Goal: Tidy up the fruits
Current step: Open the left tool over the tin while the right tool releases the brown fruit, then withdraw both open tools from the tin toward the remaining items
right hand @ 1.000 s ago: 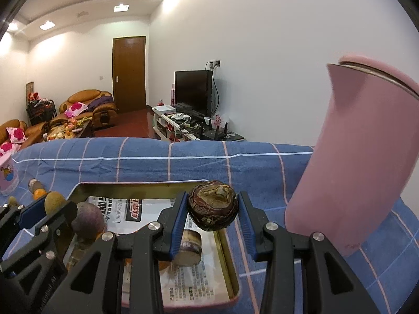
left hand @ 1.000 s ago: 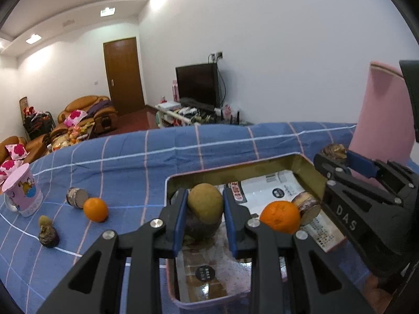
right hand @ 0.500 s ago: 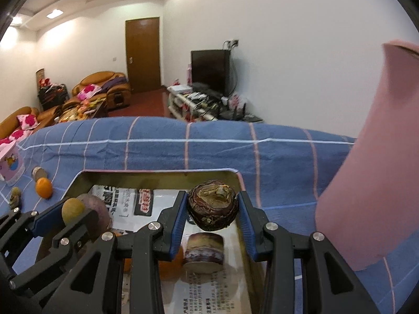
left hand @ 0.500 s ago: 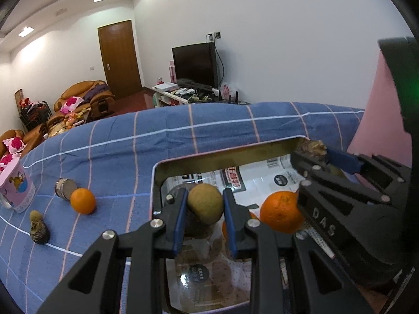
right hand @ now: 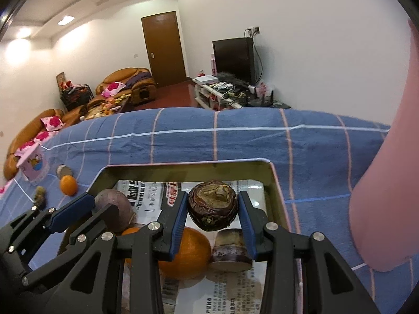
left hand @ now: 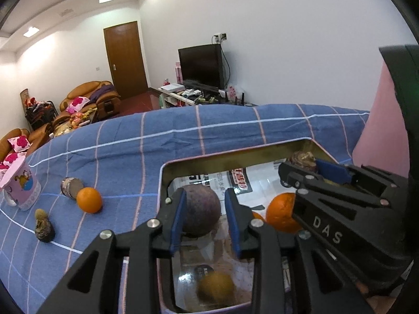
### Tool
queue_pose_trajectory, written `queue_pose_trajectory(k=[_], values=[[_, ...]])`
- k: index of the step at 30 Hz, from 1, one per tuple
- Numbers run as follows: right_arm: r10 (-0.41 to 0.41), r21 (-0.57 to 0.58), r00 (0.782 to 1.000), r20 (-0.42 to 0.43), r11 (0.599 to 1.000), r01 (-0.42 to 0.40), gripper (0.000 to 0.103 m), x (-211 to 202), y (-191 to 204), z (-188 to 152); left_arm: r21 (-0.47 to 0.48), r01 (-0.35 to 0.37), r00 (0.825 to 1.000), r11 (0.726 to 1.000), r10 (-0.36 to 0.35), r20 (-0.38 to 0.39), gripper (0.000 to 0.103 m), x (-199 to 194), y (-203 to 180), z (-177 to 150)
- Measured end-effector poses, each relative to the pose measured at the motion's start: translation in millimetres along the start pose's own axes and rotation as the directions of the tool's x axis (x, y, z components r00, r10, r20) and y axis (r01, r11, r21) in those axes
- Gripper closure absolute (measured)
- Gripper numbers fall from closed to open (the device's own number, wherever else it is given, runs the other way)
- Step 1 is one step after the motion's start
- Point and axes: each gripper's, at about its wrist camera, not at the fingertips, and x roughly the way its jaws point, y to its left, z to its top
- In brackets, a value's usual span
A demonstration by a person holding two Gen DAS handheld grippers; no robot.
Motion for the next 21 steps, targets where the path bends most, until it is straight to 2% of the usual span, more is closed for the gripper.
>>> queue_pose_trajectory(k=[4,5,6,7,8,9,10,11,14,17,21], values=[[0.035,0.044,0.999,0.007,0.998,-0.035,0.062,-2.5,-5.8,-1.6,-0.027,-0.006,1.000,1.000,0.007,0.020,0.055,-4.0,5.5,-0.4],[0.043,0.056,0.999,0.015,0.997,-0.044,0.062,-4.4,-7.7,-2.3,-0.038,0.014,1.000,0.999,-0.013,0.025,0.053,-5.4,8.0,-1.1],[0.052,0.068,0.998,0.023,0.996,-0.054,0.061,-6.7,-9.0,-3.4,-0.038,0.029,0.999,0.999,-0.028,0.028,0.042,-6.5,8.3,-1.4],[0.064,0.078,0.997,0.032,0.995,-0.067,0.050,-8.4,-9.8,-3.2,-0.030,0.067,0.997,0.997,-0.066,0.035,0.032,-8.6,6.6,-1.7],[0.083,0.080,0.996,0.039,0.993,-0.086,0.031,-10.5,-10.2,-3.3,-0.017,0.058,0.997,0.998,-0.057,0.052,0.010,-12.1,3.5,-2.3],[0.106,0.078,0.993,0.055,0.991,-0.110,0.025,-13.3,-8.6,-3.6,-0.011,0.007,0.997,1.000,-0.006,0.076,0.005,-16.3,1.1,-2.8],[0.108,0.072,0.992,0.070,0.991,-0.113,0.023,-14.9,-6.0,-3.9,0.007,-0.035,0.993,0.999,0.034,0.111,0.005,-22.0,-2.2,-3.5],[0.103,0.058,0.990,0.093,0.992,-0.108,0.023,-19.8,-3.3,-3.4,0.022,-0.044,0.990,0.999,0.041,0.133,0.005,-25.4,-4.0,-4.4],[0.089,0.040,0.986,0.138,0.995,-0.096,0.023,-29.6,-0.3,-2.0,0.022,-0.020,0.987,1.000,0.017,0.158,0.002,-29.2,-2.8,-4.9],[0.060,0.052,0.981,0.185,0.996,-0.071,0.023,-39.4,-1.1,-2.6,0.012,-0.025,0.985,1.000,0.023,0.171,0.002,-32.1,-0.5,-6.3],[-0.026,0.056,0.956,0.291,0.998,0.010,0.023,-58.2,-0.8,-3.1,-0.009,-0.031,0.979,0.999,0.033,0.204,0.002,-37.7,6.3,-7.1]])
